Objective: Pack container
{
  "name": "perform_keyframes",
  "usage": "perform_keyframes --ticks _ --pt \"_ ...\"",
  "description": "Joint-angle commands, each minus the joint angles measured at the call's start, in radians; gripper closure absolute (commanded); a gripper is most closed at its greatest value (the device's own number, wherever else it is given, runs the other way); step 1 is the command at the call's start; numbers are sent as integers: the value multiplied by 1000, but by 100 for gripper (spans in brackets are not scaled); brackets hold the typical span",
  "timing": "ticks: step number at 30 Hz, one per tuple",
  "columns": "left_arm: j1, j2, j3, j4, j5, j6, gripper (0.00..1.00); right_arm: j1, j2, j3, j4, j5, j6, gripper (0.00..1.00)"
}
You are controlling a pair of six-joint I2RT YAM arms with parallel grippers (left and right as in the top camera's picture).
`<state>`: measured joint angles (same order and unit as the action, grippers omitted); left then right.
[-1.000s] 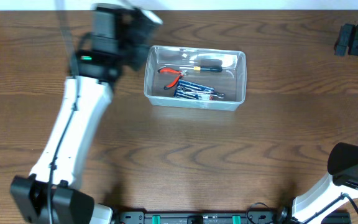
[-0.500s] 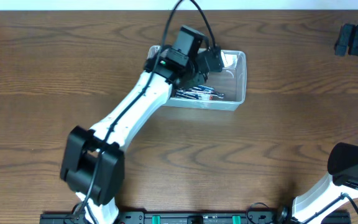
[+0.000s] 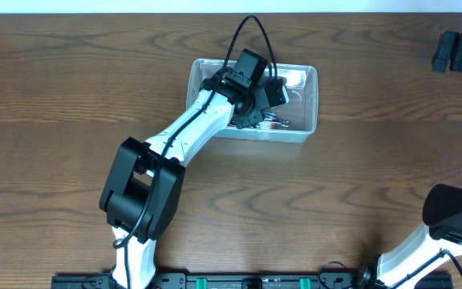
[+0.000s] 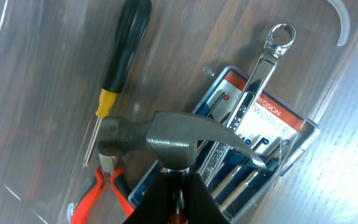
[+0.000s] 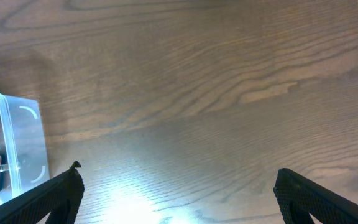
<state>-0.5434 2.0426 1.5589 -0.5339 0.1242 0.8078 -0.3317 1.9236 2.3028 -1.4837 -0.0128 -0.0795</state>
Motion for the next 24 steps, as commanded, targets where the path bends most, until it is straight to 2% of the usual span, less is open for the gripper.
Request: perform_keyframes --ticks 1,3,5,15,20,23,24 --pt "3 -4 3 -7 0 -20 89 -3 8 4 -1 13 3 1" --pt "3 -4 3 -19 0 -20 74 -3 7 4 -2 13 3 1" --pt "2 -4 3 -34 0 -20 68 -3 8 4 -2 13 -5 1" --pt "4 -18 4 -56 -23 -21 67 -3 8 4 -2 24 -8 1" --pt "37 -76 52 -56 -84 -150 61 -2 8 4 -2 19 -6 1" --pt "77 -135 89 -56 -84 -200 41 -2 8 4 9 -18 -7 1" --pt "101 -166 106 -59 -85 -237 29 -2 8 4 16 -42 -8 1"
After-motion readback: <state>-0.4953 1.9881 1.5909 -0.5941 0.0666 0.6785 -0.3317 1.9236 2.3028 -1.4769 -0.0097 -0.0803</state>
